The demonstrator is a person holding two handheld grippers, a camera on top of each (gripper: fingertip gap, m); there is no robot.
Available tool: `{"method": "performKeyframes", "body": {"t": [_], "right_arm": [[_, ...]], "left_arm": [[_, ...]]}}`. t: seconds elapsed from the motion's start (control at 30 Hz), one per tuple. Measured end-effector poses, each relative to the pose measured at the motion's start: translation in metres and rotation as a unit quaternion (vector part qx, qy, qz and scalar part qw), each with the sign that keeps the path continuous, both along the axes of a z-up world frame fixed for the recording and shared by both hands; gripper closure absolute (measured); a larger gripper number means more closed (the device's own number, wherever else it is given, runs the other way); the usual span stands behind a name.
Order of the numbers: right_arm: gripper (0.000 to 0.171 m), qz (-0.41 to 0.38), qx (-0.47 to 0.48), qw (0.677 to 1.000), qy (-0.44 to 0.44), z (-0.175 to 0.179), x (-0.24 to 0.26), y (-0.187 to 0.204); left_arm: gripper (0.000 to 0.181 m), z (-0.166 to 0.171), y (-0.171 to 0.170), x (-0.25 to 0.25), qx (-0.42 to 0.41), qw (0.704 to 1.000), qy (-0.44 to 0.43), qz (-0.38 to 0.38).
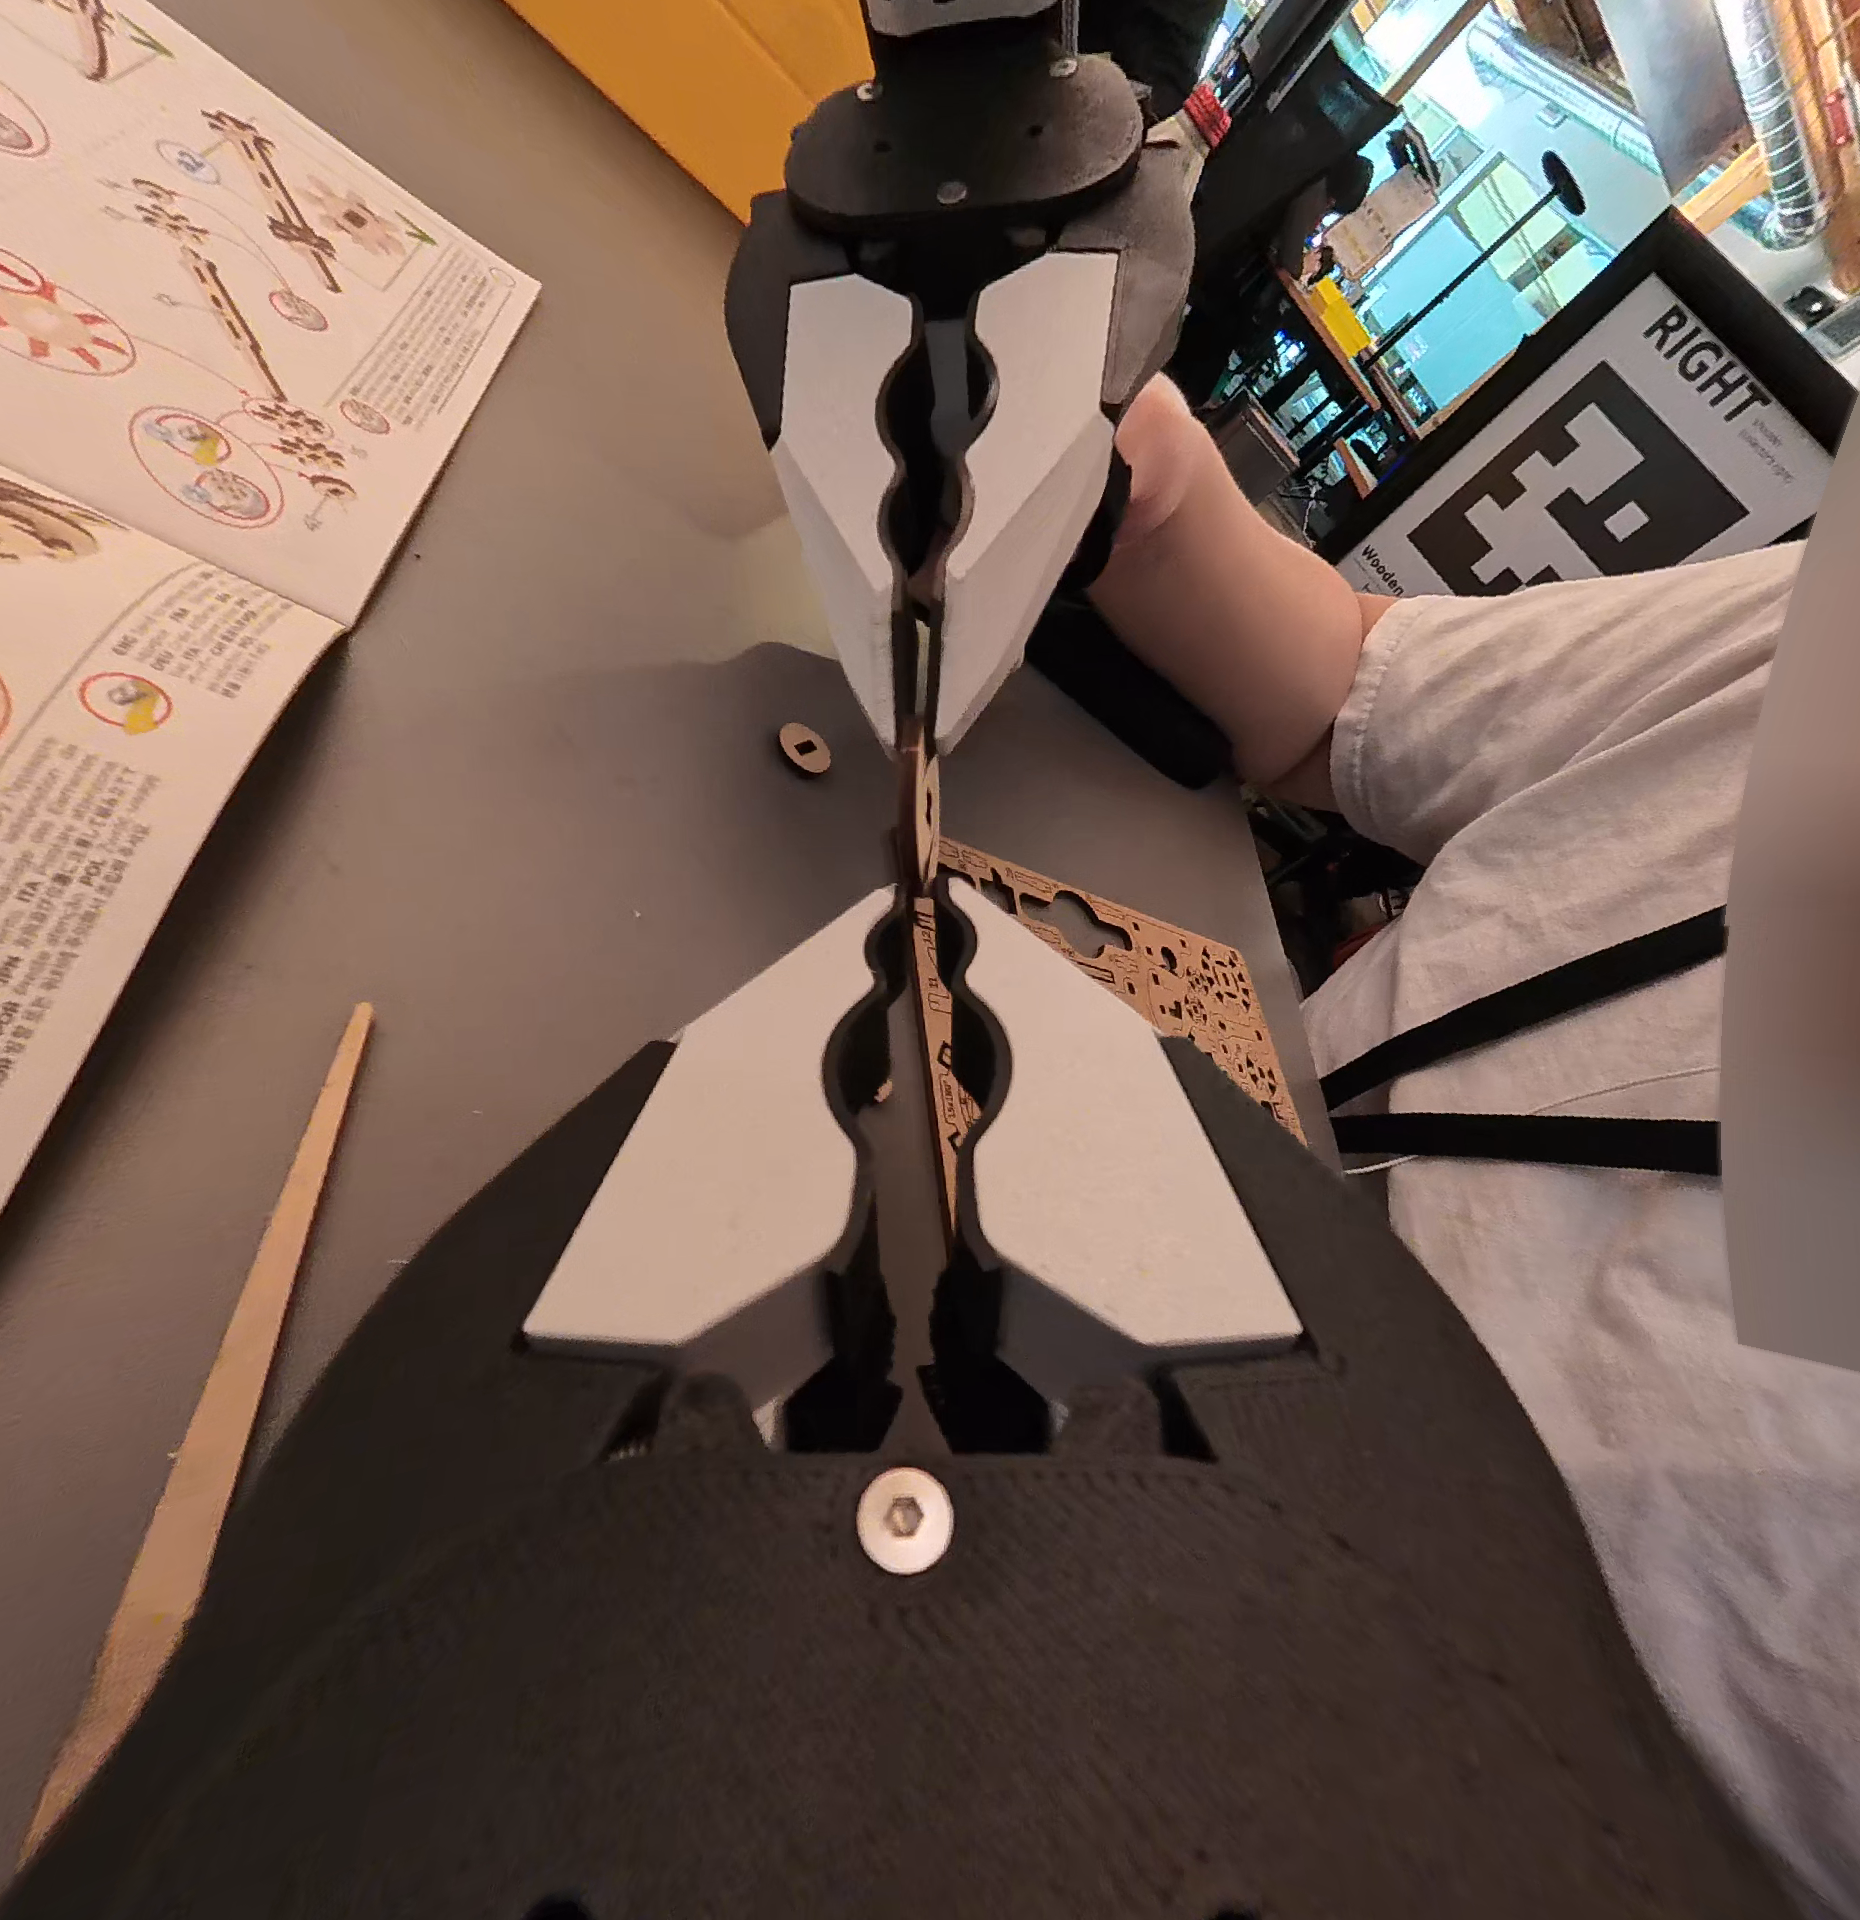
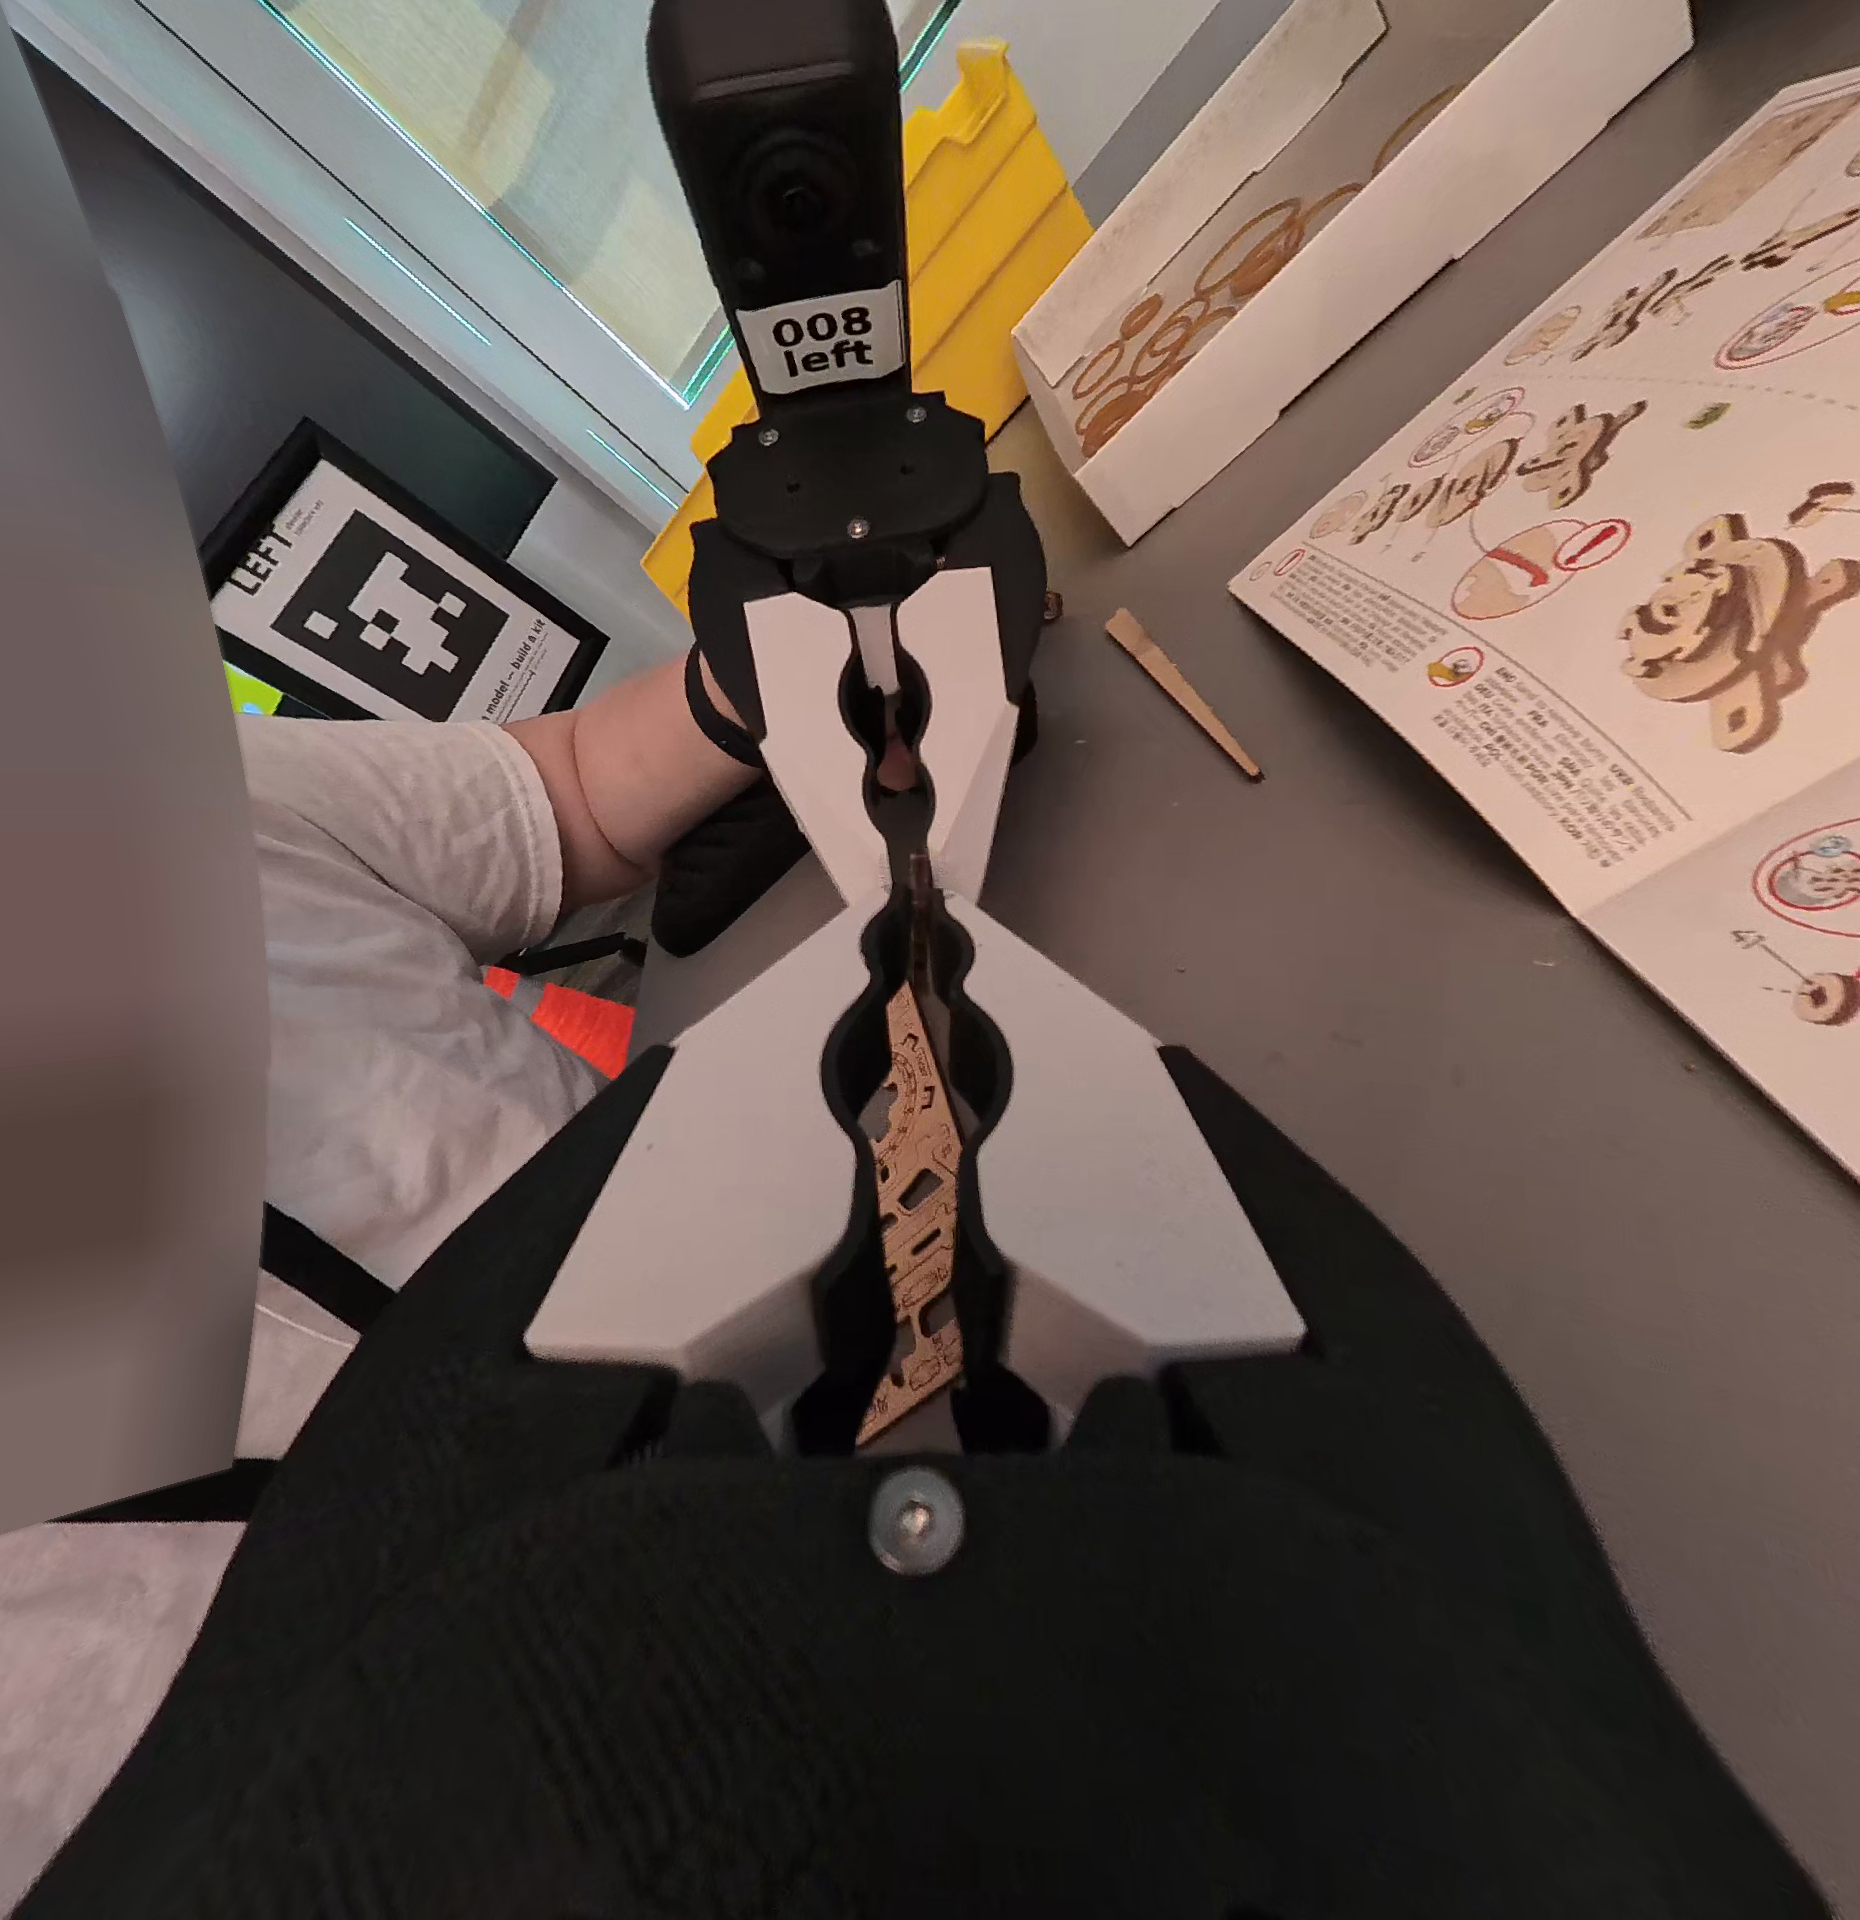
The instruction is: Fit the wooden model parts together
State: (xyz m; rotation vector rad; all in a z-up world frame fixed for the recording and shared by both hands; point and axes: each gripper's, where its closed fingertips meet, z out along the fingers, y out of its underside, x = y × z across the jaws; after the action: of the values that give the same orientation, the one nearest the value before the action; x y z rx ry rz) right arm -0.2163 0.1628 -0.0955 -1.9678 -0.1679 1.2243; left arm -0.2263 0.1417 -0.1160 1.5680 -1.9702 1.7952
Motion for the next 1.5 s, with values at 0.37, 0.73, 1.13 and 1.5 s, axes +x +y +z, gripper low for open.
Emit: {"method": "performKeyframes", "body": {"t": [0.37, 0.73, 1.13, 1.5], "right_arm": [[0.17, 0.013, 0.0, 1.0, 0.016, 0.002, -0.002, -0.003], [0.17, -0.003, -0.033, 0.999, 0.006, -0.009, 0.006, -0.002], [0.17, -0.029, -0.101, 0.995, -0.001, -0.033, 0.018, -0.001], [0.169, -0.025, -0.12, 0.993, 0.0, -0.039, 0.016, -0.003]], "left_arm": [[0.181, 0.003, -0.002, -0.003, -0.021, 1.0, 0.009, -0.009], [0.174, -0.004, 0.011, 0.003, 0.009, 1.0, 0.008, 0.022], [0.16, -0.002, 0.029, 0.008, 0.046, 0.997, -0.019, 0.054], [0.15, -0.025, 0.017, 0.002, 0.168, 0.985, -0.024, 0.011]]}}
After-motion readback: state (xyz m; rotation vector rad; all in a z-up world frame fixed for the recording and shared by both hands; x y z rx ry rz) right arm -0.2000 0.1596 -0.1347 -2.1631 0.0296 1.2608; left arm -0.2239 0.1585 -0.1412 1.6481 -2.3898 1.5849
